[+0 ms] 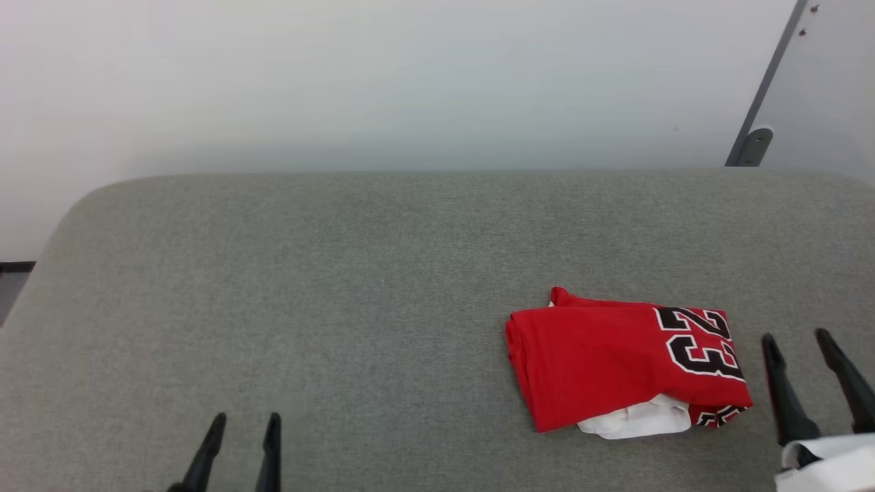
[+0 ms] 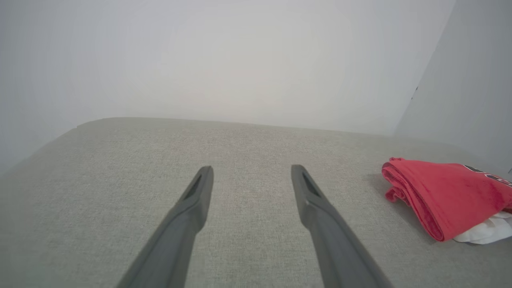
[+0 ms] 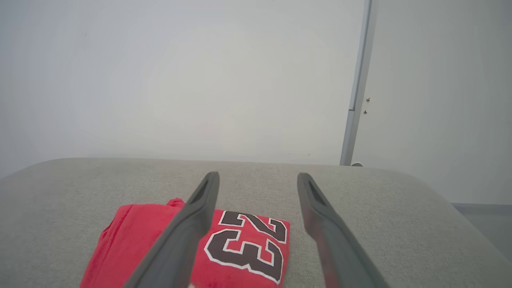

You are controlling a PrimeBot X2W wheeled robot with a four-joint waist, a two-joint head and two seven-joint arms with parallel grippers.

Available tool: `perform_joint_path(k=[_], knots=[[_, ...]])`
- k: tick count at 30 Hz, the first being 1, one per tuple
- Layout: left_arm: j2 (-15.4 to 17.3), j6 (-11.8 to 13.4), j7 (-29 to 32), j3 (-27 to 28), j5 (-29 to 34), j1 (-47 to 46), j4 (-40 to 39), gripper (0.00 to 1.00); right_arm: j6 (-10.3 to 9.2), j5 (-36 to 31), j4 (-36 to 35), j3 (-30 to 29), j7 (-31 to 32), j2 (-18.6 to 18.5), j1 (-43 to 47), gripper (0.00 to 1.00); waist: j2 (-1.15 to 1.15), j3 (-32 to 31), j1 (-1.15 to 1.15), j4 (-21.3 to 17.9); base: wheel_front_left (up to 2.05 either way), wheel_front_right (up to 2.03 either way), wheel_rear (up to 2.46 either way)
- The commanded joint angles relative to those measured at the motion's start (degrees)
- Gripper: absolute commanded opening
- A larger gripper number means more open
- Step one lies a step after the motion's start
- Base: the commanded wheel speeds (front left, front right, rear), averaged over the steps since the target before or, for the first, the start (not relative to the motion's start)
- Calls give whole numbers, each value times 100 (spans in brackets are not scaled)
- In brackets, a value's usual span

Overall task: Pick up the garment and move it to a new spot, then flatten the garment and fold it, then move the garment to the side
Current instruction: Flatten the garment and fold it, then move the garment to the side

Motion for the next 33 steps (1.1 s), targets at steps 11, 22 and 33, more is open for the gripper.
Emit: perform_joint_path(k=[11,22,33], knots=[[-49,-13,3,127,145,405,-498,100,-9,-118,-640,-574,79,238,734,100,0,54,0,119,0,0,0],[-100,-13,3,23,160,222,-479,100,-9,-124,-822,-461,417,246,513,100,0,133,0,89,0,0,0],[-167,-13,3,-287,174,-418,-383,100,-10,418,-207,211,3004,-994,-896,100,0,776,0,149,0,0,0]])
